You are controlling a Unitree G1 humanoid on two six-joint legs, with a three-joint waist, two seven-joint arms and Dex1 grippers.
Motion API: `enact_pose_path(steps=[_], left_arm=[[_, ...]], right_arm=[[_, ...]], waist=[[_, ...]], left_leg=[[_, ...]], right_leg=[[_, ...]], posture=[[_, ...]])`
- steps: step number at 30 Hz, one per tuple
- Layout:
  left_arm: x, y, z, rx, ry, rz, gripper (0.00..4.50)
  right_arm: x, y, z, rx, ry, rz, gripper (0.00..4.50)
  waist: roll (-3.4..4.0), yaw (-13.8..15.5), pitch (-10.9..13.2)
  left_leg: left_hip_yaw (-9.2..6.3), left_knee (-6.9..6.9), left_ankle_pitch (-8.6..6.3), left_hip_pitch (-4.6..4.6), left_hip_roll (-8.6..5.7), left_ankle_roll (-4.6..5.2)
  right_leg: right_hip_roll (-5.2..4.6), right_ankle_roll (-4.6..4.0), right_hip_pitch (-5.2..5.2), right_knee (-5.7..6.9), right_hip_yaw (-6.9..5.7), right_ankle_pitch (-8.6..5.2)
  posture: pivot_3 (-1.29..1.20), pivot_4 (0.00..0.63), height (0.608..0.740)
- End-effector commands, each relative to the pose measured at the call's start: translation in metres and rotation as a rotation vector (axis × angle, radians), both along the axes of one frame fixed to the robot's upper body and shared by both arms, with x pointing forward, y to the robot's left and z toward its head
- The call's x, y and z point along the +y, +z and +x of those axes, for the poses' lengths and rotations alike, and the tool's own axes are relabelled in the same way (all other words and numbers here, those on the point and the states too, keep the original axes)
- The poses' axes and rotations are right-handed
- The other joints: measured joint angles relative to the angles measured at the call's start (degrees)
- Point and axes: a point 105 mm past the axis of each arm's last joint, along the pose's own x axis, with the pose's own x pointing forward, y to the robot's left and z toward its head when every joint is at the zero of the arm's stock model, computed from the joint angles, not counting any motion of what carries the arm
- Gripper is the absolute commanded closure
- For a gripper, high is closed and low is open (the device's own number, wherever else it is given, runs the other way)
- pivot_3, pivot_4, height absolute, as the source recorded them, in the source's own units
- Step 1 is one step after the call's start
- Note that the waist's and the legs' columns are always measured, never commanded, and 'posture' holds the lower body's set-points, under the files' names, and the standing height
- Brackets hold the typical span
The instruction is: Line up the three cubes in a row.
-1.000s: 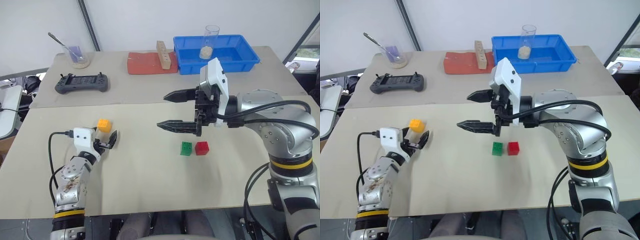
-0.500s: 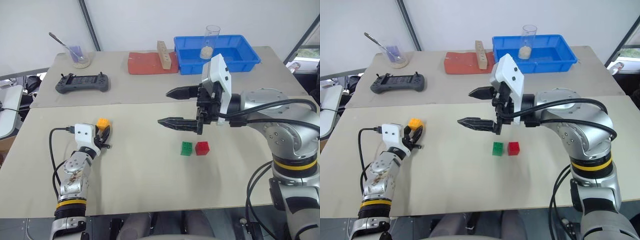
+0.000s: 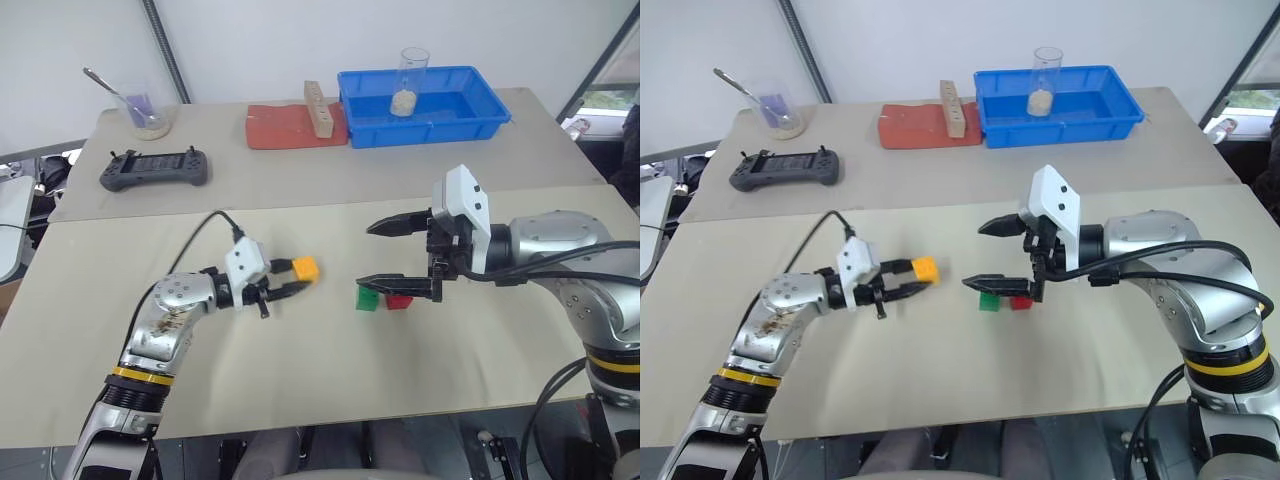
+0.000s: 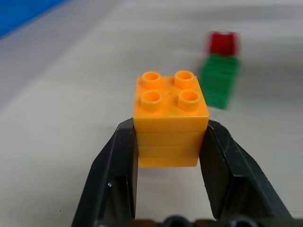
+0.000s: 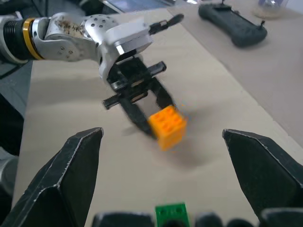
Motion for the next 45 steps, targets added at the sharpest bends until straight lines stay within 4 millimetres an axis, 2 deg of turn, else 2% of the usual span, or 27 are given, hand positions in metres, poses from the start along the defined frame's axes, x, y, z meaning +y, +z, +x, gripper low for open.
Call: enact_pose_path(steps=[1, 5, 16, 25, 27, 31, 32, 36, 38, 45], left_arm=[[-0.015, -0.007, -0.007, -0.014, -0.158, 0.054, 3.18], [-0.018, -0.019, -0.002, 0.001, -0.204, 0.089, 3.18], [-0.012, -0.023, 0.021, -0.019, -0.175, 0.105, 3.18], [-0.013, -0.029, 0.023, -0.018, -0.176, 0.109, 3.18], [-0.013, -0.029, 0.024, -0.016, -0.171, 0.105, 2.13], [-0.011, -0.027, 0.024, -0.016, -0.172, 0.102, 0.35], [-0.009, -0.025, 0.022, -0.016, -0.174, 0.101, 0.03], [0.001, -0.017, 0.018, -0.029, -0.160, 0.103, 0.03], [0.012, -0.005, 0.015, -0.053, -0.129, 0.102, 0.03], [0.064, 0.063, -0.001, -0.132, 0.086, 0.128, 0.03]], right_arm=[[0.001, 0.010, -0.007, -0.070, 0.022, -0.001, 0.00], [-0.002, 0.009, -0.007, -0.073, 0.000, -0.001, 0.00], [-0.005, 0.009, -0.009, -0.073, -0.025, 0.000, 0.00], [-0.005, 0.011, -0.007, -0.080, -0.022, 0.000, 0.00], [-0.005, 0.011, -0.007, -0.080, -0.022, -0.003, 0.00], [-0.006, 0.010, -0.007, -0.077, -0.021, -0.008, 0.00], [-0.006, 0.009, -0.007, -0.075, -0.019, -0.009, 0.00], [-0.011, 0.006, -0.006, -0.064, -0.022, -0.017, 0.00], [-0.018, 0.004, -0.006, -0.054, -0.033, -0.025, 0.00], [-0.073, -0.013, -0.012, -0.014, -0.116, -0.115, 0.00]], waist=[[0.00, -0.04, 0.00], [-0.02, -0.05, 0.01], [-0.03, 0.15, 0.01], [-0.03, 0.18, 0.01], [-0.03, 0.17, 0.01], [-0.03, 0.10, 0.02], [-0.04, 0.08, 0.02], [-0.03, -0.02, 0.02], [-0.03, -0.11, 0.02], [-0.03, 0.06, 0.03]], left_leg=[[0.00, 0.00, 0.00, 0.00, 0.00, 0.00], [0.00, 0.00, 0.00, 0.00, -0.01, 0.02], [0.00, 0.07, 0.00, 0.00, -0.03, 0.03], [0.00, 0.09, 0.01, 0.00, -0.04, 0.03], [0.00, 0.11, 0.01, 0.00, -0.04, 0.03], [0.00, 0.10, 0.00, 0.00, -0.04, 0.04], [0.00, 0.10, 0.00, 0.00, -0.04, 0.04], [0.00, 0.10, -0.01, -0.01, -0.04, 0.05], [0.00, 0.09, -0.01, -0.01, -0.03, 0.05], [0.00, 0.08, -0.01, -0.06, -0.03, 0.05]], right_leg=[[0.00, 0.00, 0.00, -0.01, 0.00, 0.00], [-0.01, 0.00, 0.01, -0.04, 0.01, 0.00], [0.00, 0.00, 0.04, -0.01, 0.00, 0.00], [0.00, 0.00, 0.04, 0.02, 0.00, 0.00], [0.01, 0.01, 0.06, 0.01, -0.01, 0.00], [0.01, 0.01, 0.03, 0.03, 0.00, 0.00], [0.01, 0.01, 0.01, 0.03, 0.00, 0.00], [0.01, 0.01, 0.01, 0.03, 0.00, 0.00], [0.02, 0.01, -0.01, 0.04, 0.01, 0.00], [0.09, 0.01, -0.12, 0.06, 0.01, 0.00]], posture=[[0.00, 0.150, 0.740], [0.00, 0.150, 0.740], [0.00, 0.150, 0.740], [0.00, 0.150, 0.740], [0.00, 0.150, 0.740], [0.00, 0.150, 0.740], [0.00, 0.150, 0.740], [0.00, 0.150, 0.740], [0.00, 0.150, 0.740], [0.00, 0.150, 0.740]])
